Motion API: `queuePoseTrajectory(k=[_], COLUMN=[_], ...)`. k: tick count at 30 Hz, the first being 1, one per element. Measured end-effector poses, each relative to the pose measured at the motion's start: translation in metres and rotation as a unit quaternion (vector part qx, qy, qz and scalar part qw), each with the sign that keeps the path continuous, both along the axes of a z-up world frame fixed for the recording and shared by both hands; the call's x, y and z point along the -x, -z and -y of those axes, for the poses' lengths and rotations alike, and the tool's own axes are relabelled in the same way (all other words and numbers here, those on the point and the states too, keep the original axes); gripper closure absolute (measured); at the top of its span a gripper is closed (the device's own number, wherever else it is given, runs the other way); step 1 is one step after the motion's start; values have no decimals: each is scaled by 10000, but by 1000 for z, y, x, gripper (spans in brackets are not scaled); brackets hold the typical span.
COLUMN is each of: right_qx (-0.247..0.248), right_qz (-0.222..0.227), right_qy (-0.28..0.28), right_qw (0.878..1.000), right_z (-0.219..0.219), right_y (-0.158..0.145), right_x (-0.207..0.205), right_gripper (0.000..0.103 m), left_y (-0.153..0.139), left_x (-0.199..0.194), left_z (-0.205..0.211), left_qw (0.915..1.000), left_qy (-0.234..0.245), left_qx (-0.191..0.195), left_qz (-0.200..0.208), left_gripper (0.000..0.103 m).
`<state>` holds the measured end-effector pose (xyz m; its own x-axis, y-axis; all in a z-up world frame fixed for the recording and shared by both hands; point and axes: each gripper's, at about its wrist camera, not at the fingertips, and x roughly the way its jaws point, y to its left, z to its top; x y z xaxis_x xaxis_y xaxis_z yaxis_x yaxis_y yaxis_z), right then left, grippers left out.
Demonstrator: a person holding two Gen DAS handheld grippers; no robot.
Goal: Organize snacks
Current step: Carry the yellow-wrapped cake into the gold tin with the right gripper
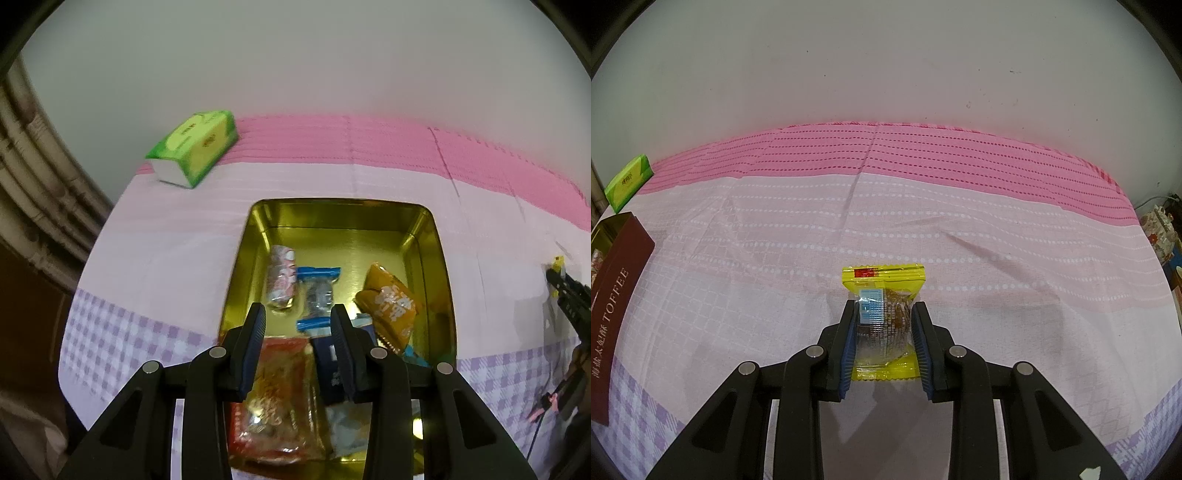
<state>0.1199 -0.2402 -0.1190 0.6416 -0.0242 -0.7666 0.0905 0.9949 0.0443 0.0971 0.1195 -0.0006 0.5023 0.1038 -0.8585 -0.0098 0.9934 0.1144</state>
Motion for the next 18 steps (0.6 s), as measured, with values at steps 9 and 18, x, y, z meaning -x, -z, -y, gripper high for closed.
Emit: queuePoseTrajectory(k=[9, 18], right_qx=[55, 52], right_qz=[-2, -39], right_qy=[-9, 7], right_qw=[10000, 10000], right_z=[-1, -2], right_y=[1, 0], right_x=[0, -1], right_gripper=[76, 77], left_y=[-6, -4], left_x=[31, 58], left_z=[-24, -46], left_qw=[9994, 9983], left_qy=[-197, -436], left_qx=[-125, -194], left_qz=[245, 324], left_gripper=[65, 65])
